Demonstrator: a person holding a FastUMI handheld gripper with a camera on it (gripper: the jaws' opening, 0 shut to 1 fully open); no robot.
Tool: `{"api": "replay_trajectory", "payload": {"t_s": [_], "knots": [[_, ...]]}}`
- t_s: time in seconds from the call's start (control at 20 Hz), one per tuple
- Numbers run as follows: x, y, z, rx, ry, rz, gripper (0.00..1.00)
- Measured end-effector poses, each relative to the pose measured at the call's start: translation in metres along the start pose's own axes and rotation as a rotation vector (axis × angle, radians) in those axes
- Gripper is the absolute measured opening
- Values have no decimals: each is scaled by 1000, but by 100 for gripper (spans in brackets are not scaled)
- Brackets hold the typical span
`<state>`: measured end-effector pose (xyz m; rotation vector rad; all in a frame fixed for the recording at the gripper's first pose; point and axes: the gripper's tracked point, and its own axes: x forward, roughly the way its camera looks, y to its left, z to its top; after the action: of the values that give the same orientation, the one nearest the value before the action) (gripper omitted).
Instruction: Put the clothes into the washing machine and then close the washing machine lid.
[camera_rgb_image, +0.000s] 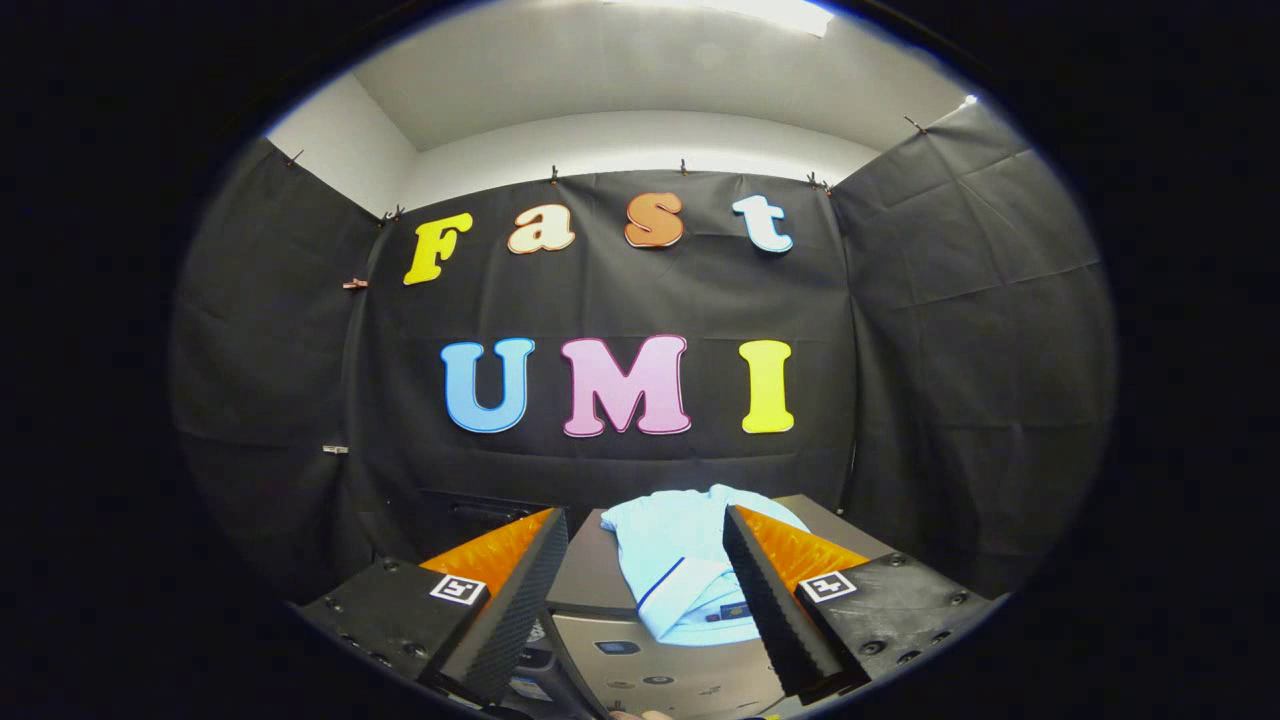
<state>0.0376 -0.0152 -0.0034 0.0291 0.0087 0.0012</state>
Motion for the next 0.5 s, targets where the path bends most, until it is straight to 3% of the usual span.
{"api": "replay_trajectory", "payload": {"t_s": [0.5], "knots": [[100,-32,10,8,48,-46,98]]}}
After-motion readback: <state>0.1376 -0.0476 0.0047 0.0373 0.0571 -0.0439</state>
